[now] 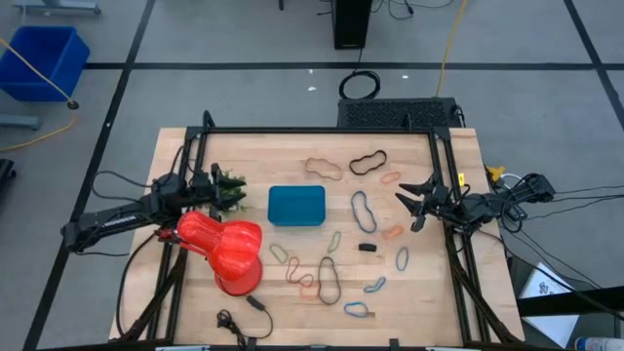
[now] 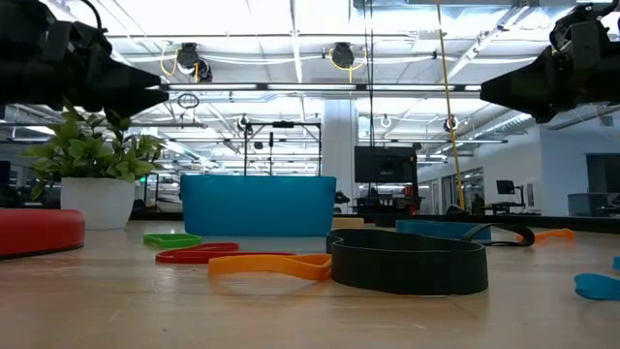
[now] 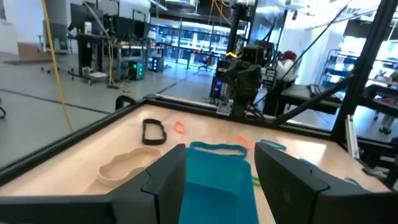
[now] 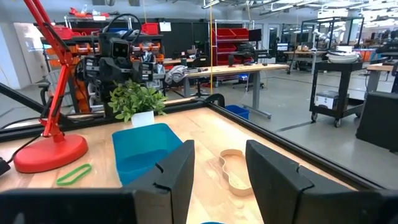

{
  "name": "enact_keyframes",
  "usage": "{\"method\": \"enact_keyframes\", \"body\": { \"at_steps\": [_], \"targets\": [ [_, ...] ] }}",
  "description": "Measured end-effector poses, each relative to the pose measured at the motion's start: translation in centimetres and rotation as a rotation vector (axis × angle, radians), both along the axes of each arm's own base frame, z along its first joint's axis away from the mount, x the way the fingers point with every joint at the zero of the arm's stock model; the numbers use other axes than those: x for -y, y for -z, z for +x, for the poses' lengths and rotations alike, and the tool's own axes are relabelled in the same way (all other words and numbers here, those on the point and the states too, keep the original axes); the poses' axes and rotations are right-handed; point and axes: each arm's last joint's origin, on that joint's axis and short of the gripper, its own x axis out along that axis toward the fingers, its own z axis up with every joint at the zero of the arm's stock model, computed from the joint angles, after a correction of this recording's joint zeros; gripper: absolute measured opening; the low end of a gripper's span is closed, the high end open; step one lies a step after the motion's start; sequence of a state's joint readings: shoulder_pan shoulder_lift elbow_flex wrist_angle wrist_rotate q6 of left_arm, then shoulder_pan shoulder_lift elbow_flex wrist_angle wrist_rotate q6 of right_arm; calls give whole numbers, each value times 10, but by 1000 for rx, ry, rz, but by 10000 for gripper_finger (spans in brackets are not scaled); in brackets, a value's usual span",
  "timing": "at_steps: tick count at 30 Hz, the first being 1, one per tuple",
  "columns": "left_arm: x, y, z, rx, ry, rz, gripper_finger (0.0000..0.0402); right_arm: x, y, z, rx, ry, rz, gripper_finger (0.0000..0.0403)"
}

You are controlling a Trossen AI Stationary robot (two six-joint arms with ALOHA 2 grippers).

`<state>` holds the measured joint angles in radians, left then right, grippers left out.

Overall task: Pick and place rubber bands into bin
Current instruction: Put the green rubber band into the blue bin

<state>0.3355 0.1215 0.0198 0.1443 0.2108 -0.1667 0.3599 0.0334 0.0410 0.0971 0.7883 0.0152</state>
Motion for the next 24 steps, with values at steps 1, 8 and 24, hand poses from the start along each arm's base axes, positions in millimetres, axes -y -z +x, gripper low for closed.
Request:
{"method": "enact_keyframes", "body": {
  "at_steps": [1, 8, 24],
  "targets": [
    [0, -1, 0, -2, 1, -2, 195, 0, 0, 0, 0, 0, 0, 141],
    [-3, -17, 9, -72, -2, -15, 195, 0, 0, 0, 4, 0, 1, 141],
    [-36, -59, 76, -377, -167, 158, 195, 0, 0, 0, 3, 1, 0, 141]
  ]
}}
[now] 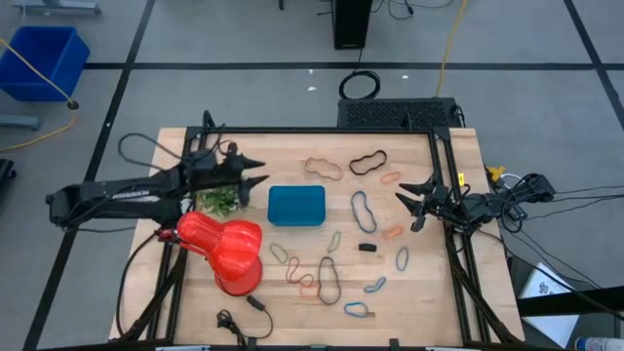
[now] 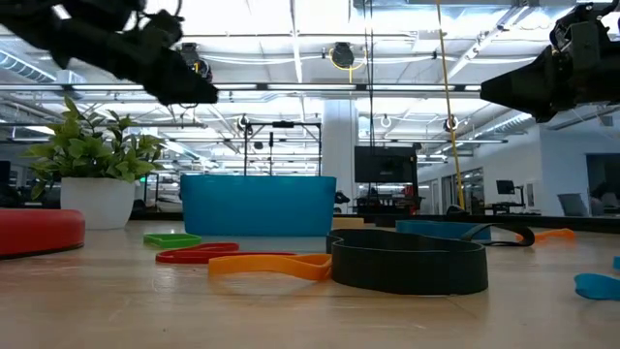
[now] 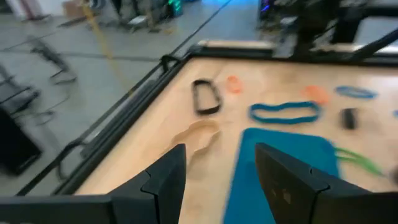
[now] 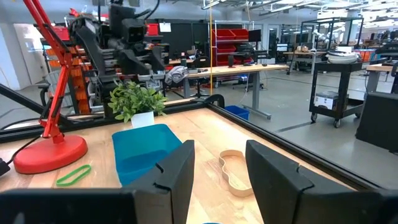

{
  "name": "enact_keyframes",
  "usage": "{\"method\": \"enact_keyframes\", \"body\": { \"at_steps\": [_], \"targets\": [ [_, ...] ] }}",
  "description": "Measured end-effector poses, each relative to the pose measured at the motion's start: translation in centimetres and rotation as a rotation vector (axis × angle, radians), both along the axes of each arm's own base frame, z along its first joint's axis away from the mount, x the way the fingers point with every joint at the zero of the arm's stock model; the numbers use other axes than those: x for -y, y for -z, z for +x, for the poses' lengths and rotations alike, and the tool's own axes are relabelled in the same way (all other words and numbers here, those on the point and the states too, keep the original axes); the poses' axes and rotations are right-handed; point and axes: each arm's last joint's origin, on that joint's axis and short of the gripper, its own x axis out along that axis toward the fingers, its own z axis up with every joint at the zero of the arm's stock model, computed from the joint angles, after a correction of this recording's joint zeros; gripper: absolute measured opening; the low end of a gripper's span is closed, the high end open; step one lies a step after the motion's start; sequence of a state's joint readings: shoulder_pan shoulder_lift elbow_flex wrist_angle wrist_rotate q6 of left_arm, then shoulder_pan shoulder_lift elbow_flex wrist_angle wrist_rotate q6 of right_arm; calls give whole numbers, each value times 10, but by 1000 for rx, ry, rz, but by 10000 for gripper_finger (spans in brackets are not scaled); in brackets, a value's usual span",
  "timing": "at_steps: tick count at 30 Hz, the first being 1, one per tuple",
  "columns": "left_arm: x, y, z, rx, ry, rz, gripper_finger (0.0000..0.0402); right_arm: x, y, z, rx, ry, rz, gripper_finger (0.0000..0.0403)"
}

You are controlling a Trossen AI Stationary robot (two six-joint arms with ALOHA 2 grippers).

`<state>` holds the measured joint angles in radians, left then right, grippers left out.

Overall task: Pick and place rubber bands into bin
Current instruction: Put the green rubber band into the blue bin

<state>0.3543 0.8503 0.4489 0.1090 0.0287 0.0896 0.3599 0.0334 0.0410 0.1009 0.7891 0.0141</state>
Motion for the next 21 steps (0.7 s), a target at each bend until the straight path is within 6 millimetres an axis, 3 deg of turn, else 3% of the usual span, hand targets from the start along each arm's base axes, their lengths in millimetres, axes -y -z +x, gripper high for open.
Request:
{"method": "enact_keyframes", "body": {
  "at_steps": [8, 21],
  "targets": [
    [-26, 12, 25, -146, -187, 11, 195, 0, 0, 0, -2, 0, -4, 141],
    [-41, 31, 42, -199, -204, -23, 195, 0, 0, 0, -17, 1, -35, 141]
  ]
}}
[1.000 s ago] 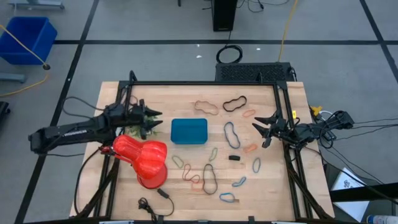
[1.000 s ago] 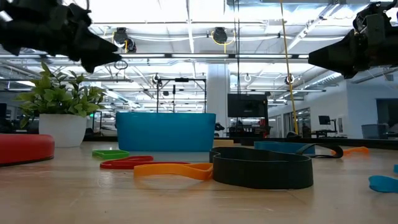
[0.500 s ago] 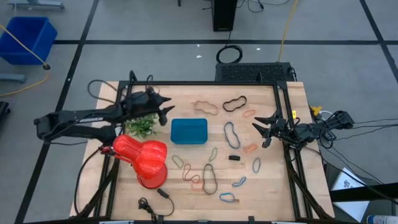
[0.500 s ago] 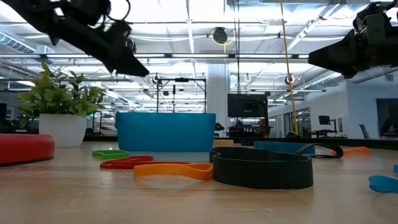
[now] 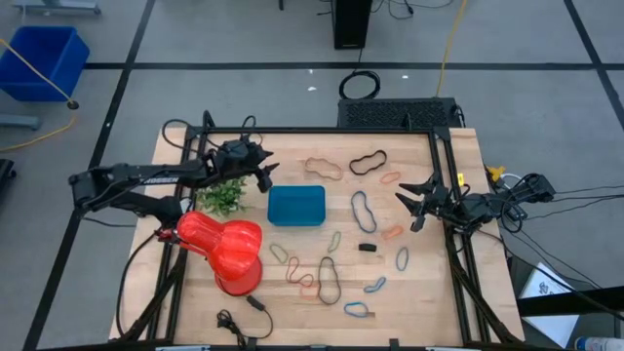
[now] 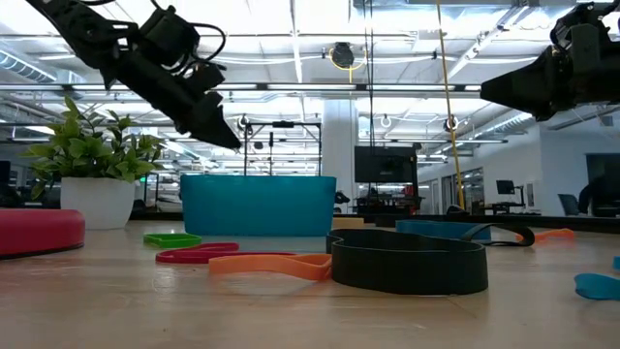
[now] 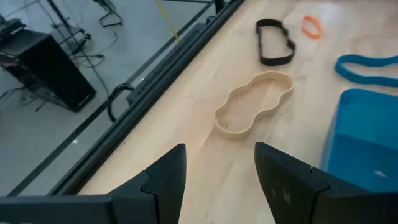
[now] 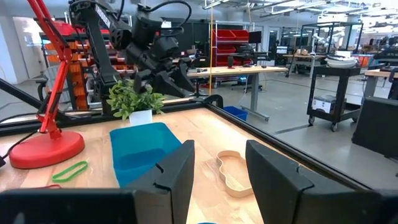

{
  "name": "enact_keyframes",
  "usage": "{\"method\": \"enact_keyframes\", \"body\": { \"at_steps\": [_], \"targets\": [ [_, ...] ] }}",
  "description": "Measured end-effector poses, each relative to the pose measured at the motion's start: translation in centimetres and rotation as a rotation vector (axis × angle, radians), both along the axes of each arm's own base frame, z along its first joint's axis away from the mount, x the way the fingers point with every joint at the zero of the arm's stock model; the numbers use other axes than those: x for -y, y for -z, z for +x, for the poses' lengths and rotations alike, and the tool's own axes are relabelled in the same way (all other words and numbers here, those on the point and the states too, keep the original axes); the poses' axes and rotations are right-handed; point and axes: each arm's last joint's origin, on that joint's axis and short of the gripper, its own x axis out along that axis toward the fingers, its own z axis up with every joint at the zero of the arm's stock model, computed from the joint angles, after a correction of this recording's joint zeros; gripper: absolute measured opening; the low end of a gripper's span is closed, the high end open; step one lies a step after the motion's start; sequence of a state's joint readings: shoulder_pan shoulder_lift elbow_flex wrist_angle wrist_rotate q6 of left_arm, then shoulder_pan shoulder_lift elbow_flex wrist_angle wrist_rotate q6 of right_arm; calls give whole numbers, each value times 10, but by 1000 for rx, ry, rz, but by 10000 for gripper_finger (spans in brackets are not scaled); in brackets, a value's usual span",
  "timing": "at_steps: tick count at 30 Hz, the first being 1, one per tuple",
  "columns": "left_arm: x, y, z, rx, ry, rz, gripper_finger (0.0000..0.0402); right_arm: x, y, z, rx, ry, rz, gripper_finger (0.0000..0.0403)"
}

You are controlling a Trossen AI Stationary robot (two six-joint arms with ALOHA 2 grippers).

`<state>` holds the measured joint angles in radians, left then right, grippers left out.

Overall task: Pick and place rubber bands into bin
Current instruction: Put the green rubber band into the blue bin

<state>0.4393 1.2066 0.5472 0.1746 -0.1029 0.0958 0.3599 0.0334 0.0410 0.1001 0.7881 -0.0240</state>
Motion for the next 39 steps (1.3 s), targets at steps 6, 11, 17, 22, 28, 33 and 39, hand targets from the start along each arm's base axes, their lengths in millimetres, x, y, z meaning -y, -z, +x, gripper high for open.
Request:
{"method": "enact_keyframes", "body": {
  "at_steps": [6, 11, 17, 22, 28, 33, 39],
  "targets": [
    [5, 1, 3, 58, 21, -105, 195, 1, 0, -1, -11, 57, -18, 141],
    [12, 1, 6, 82, 51, -157, 195, 1, -9, -1, 66, 31, -16, 141],
    [12, -10, 11, 192, 84, -121, 195, -4, -18, 5, 82, -74, -190, 141],
    [12, -15, 13, 239, 110, -106, 195, -8, -14, 14, 31, -82, -205, 141],
    [11, -18, 14, 277, 113, -87, 195, -15, -32, 33, -90, -95, -248, 141],
    [11, -20, 15, 284, 121, -65, 195, -26, -56, 63, -263, -113, -325, 141],
    [11, -21, 15, 272, 144, -6, 195, -36, -59, 109, -377, -221, -289, 141]
  ]
}}
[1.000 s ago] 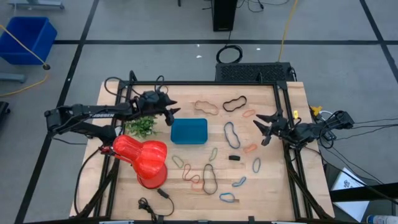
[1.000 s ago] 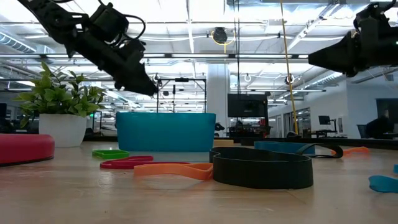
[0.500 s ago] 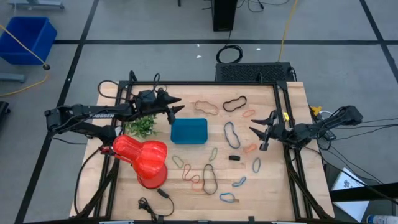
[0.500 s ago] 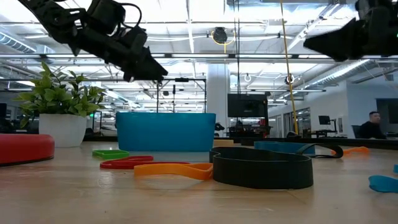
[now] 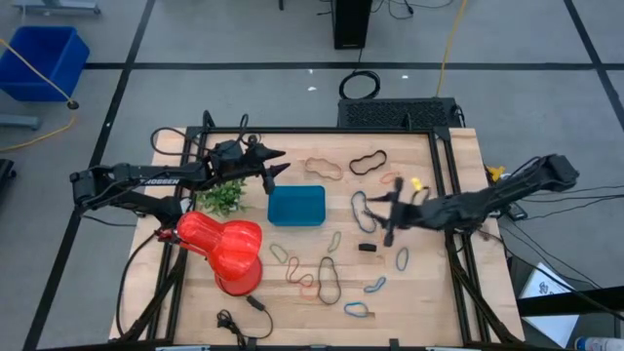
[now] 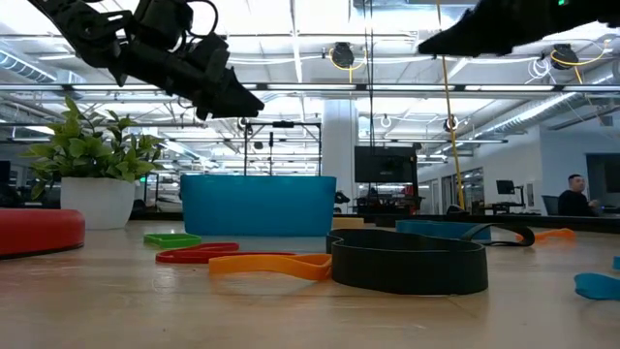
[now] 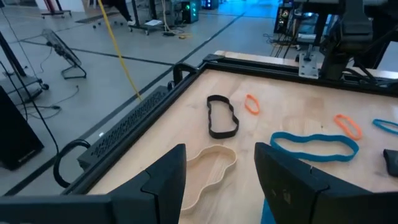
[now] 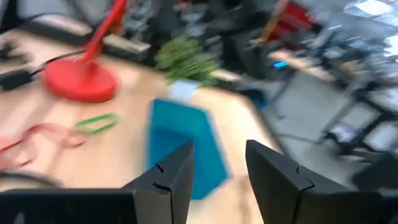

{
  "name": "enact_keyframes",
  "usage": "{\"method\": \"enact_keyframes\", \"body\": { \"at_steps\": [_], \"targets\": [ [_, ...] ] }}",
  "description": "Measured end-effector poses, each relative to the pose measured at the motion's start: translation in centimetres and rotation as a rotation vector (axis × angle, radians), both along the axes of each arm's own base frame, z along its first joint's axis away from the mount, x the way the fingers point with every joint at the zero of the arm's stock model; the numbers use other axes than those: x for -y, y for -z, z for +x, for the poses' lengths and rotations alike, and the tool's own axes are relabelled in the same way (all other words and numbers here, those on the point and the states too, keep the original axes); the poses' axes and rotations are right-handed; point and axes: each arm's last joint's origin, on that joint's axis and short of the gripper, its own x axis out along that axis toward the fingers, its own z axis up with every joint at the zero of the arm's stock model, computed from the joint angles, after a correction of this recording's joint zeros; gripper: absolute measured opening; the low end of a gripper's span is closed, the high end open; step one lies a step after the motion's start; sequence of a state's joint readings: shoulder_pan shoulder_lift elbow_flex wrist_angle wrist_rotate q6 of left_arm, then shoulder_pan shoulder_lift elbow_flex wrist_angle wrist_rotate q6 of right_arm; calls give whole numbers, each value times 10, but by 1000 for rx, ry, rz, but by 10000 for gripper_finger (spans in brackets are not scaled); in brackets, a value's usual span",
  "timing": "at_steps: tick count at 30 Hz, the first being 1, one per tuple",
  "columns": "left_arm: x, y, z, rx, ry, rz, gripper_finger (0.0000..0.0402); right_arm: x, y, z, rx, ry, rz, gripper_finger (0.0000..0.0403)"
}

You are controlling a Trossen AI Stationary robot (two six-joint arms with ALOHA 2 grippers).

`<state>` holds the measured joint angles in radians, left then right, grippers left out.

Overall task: Pick and place rubber bands into bin
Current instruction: Put the green rubber band into the blue bin

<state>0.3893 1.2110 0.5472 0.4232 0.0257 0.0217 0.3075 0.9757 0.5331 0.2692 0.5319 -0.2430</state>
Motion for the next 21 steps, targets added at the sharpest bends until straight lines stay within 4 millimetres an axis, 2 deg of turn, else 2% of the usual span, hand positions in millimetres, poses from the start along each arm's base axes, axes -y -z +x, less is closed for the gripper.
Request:
{"method": "enact_keyframes", "body": {
  "at_steps": [4, 10, 16, 21],
  "targets": [
    [0, 0, 0, -1, 1, 2, 195, 2, 18, 25, -105, -92, 76, 141],
    [0, 0, 0, -10, 7, 26, 195, 17, 50, 52, -206, -129, 247, 141],
    [0, 0, 0, -11, 7, 27, 195, 32, 75, 64, -275, -126, 402, 141],
    [0, 0, 0, -12, 7, 26, 195, 35, 92, 69, -325, -101, 408, 141]
  ]
}}
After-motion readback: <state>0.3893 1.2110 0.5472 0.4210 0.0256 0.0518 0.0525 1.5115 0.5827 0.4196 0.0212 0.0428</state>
